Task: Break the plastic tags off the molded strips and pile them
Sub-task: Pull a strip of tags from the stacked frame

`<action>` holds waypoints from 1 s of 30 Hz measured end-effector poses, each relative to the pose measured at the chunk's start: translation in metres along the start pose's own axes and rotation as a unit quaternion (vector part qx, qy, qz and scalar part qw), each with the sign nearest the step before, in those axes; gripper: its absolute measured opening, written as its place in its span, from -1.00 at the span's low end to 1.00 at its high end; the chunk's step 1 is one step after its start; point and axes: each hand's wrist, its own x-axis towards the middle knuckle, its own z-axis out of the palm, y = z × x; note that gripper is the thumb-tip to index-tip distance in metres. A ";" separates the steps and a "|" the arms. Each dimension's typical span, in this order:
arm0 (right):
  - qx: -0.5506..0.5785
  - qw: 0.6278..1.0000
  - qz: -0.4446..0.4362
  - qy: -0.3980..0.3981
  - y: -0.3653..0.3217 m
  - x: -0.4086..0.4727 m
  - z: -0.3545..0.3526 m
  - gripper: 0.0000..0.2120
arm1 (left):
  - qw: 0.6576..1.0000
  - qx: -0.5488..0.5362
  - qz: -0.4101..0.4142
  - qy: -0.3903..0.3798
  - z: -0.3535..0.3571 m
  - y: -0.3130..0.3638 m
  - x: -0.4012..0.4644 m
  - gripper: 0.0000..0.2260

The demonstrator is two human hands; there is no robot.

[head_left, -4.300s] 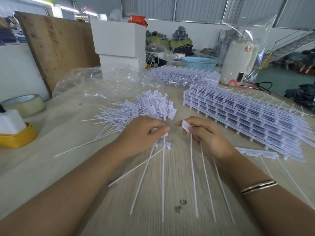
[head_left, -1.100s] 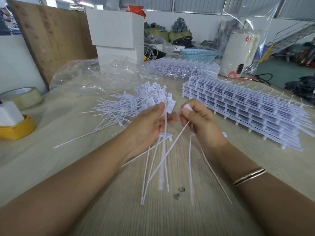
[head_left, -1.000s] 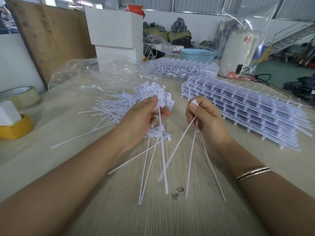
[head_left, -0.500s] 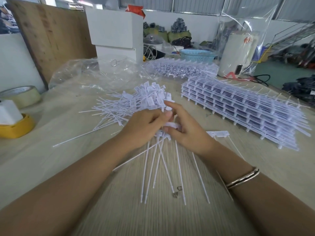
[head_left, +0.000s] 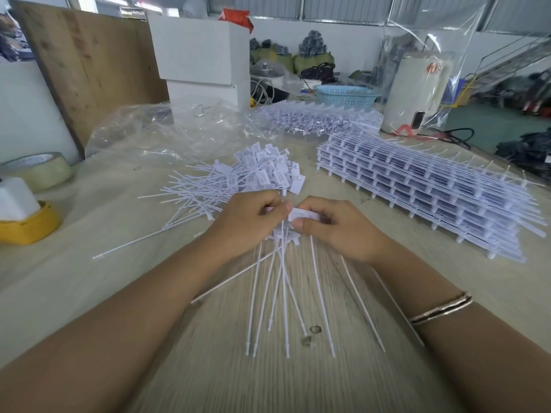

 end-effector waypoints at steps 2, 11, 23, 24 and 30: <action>0.022 1.000 0.005 0.003 -0.001 0.000 0.004 -0.96 | 1.000 -0.001 0.003 -0.005 -0.002 0.000 0.001 -0.66; 0.124 0.985 -0.048 0.106 -0.011 0.002 0.015 -0.93 | 0.957 -0.262 -0.122 0.010 -0.004 0.006 0.001 -0.69; 0.254 0.956 -0.112 0.091 -0.015 0.001 0.012 -0.83 | 0.920 -0.376 -0.107 0.003 0.004 0.022 0.001 -0.75; 0.258 0.956 -0.114 0.085 -0.015 0.001 0.011 -0.83 | 0.917 -0.386 -0.104 0.000 0.004 0.023 0.001 -0.76; 0.227 0.961 -0.117 0.103 -0.017 0.003 0.009 -0.80 | 0.936 -0.341 -0.079 0.032 0.005 0.023 -0.002 -0.75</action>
